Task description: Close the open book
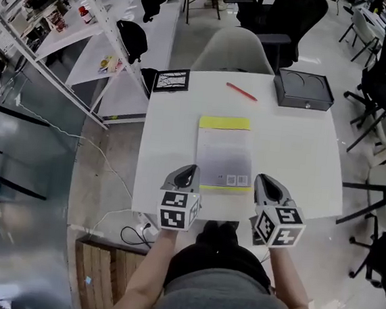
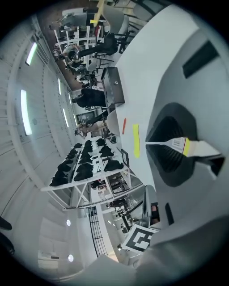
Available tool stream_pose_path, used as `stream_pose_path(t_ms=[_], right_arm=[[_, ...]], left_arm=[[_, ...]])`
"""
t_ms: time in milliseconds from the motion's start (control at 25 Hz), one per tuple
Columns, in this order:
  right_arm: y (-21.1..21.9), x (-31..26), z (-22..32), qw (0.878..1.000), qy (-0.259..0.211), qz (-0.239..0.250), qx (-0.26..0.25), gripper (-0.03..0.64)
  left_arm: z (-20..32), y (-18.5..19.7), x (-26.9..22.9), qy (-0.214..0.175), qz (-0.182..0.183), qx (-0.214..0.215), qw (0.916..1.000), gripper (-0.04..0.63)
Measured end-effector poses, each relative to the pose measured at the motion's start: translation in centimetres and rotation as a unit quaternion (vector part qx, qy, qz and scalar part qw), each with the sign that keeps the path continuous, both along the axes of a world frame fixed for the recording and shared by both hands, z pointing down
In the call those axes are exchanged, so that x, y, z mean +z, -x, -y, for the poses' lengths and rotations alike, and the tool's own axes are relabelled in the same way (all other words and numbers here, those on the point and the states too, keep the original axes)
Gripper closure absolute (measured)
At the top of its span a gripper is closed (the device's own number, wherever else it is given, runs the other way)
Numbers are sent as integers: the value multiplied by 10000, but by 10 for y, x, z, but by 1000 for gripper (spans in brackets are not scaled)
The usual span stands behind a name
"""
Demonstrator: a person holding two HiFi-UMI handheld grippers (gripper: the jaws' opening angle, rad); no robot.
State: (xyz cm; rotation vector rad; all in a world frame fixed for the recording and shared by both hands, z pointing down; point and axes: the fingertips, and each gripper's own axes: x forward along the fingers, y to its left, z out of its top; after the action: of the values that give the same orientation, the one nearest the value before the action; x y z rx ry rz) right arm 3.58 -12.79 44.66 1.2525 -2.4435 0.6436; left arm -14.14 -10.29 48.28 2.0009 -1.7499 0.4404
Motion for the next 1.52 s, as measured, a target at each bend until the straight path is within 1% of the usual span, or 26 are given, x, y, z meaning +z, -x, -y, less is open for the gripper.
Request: stream_pose_path(t_ms=[120,480,1080,1520], right_arm=[[-8,-4,1,9999,-54,24,127,611],[-23,-18,4,9989,-263,180,346,614],[-36,-20,10,9973,-560,109,456,614],[-34,-18,16,9973,-561,88,466,614]], left_arm=[[2,-1,-5,-50,25,30,10000,589],[5,-3,-11,-138,34,11,9999,589],[9,-5,-14,-186,10,-69,9998,589],[14,-3,-10,-123,-13,-52,9999,589]])
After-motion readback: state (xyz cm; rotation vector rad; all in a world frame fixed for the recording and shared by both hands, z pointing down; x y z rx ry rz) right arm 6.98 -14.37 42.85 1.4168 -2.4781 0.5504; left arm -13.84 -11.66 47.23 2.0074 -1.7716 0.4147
